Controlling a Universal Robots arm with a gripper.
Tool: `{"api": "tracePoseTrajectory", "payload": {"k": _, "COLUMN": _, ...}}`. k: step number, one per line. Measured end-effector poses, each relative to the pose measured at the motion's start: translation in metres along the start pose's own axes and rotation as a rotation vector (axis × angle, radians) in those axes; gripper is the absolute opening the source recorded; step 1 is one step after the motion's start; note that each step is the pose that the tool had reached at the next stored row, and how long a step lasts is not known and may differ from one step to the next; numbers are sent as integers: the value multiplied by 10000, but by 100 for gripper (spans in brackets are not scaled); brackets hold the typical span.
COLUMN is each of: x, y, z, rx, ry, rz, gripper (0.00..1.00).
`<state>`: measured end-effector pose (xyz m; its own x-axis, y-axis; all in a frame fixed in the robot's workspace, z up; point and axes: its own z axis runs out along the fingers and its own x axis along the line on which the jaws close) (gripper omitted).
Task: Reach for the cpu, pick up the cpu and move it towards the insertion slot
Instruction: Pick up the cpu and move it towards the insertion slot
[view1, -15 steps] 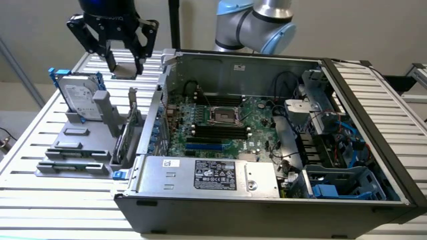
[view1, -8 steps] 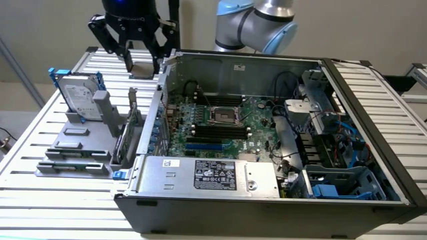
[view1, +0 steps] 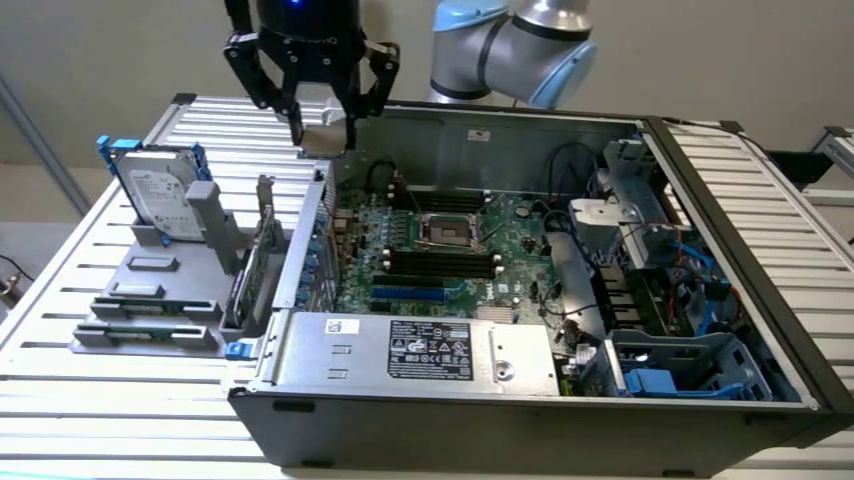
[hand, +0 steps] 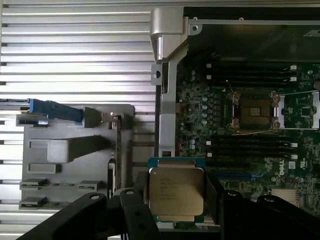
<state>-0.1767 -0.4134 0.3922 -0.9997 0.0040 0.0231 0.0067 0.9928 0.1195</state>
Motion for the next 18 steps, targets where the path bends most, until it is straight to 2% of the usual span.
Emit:
{"api": "tracePoseTrajectory", "payload": {"k": 9, "x": -410, "y": 26, "z": 12, "rx": 3, "ry": 0, "rz": 0, "gripper": 55}}
{"api": "tracePoseTrajectory", "payload": {"k": 13, "x": -591, "y": 92, "z": 45, "rx": 26, "ry": -1, "rz": 0, "gripper": 55}}
{"api": "tracePoseTrajectory", "payload": {"k": 18, "x": -788, "y": 212, "z": 117, "rx": 96, "ry": -1, "rz": 3, "gripper": 55}}
